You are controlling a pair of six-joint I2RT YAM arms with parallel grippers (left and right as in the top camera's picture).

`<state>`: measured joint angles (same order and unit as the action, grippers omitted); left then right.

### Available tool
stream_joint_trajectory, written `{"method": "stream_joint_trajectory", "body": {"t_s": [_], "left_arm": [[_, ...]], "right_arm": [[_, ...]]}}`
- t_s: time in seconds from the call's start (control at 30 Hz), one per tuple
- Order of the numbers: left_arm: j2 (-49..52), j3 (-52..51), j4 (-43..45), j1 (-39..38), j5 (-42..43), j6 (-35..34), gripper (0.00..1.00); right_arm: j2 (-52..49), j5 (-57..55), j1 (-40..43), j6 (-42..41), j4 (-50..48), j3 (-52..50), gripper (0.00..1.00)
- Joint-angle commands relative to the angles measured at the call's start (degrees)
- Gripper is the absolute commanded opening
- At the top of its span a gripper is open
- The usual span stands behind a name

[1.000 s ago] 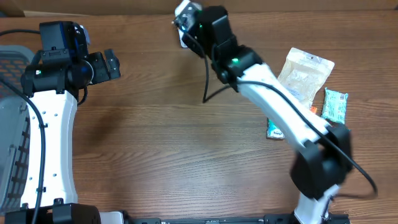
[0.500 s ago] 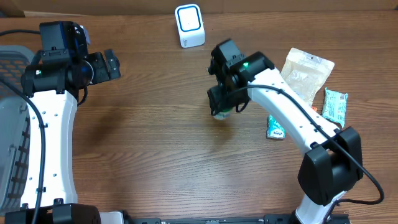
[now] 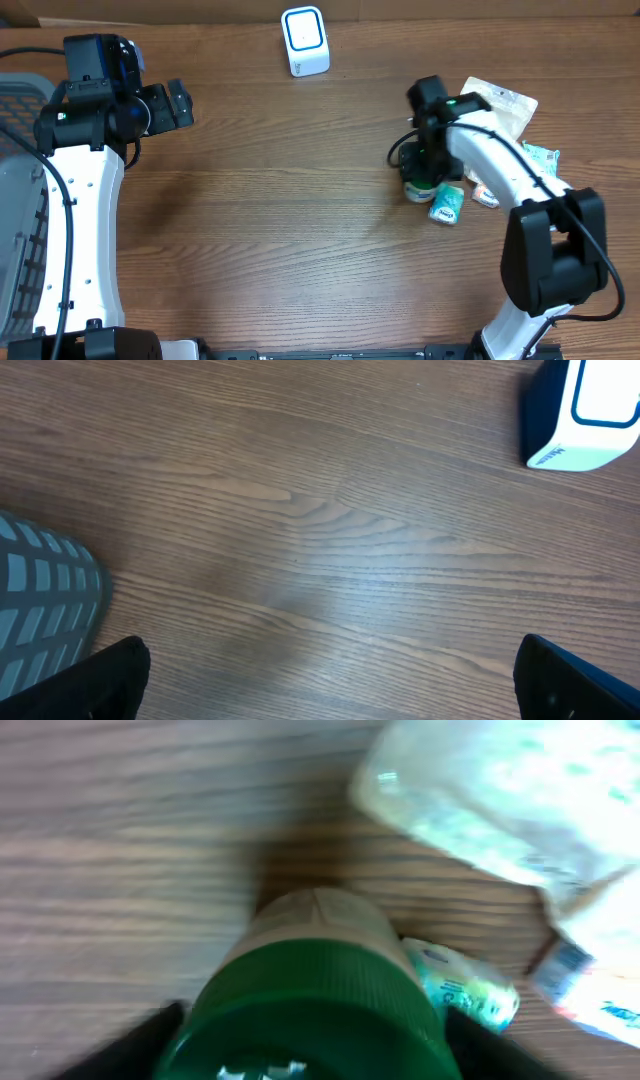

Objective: Scan the item barcode
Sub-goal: 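Carry the jar right and set it beside the scanned packs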

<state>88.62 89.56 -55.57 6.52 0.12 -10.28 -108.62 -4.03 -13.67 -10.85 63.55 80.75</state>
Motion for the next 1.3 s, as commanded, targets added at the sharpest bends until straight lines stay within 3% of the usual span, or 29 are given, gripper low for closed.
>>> {"method": "stream_joint_trajectory", "body": {"t_s": [0.0,0.23,0.53,0.83,1.13,1.27], "left_arm": [[-0.2,0.7,0.1,0.2,-0.7,0.9,1.00],[-0.2,0.7,0.1,0.2,-0.7,0.9,1.00],[-0.2,0.7,0.1,0.2,-0.7,0.9,1.00],[-0.2,0.7,0.1,0.2,-0.7,0.9,1.00],[-0.2,0.7,0.1,0.2,-0.7,0.9,1.00],[-0.2,0.7,0.1,0.2,-0.7,0.9,1.00]], "right_arm": [[0.2,2.1,2.3,-1.4,-0.7,0.0,1.00],[3.0,6.8,2.4,-0.9,4.0,7.7,1.00],[22.7,13.8,-3.2,-1.4,15.0,22.1,1.00],[37.7,18.7,-4.3,-1.4,15.7,22.3,1.00],[40.8,11.6,-4.3,0.4,24.4,21.7,1.00],[41.5,11.8,-4.0,2.2,20.3,15.4,1.00]]}}
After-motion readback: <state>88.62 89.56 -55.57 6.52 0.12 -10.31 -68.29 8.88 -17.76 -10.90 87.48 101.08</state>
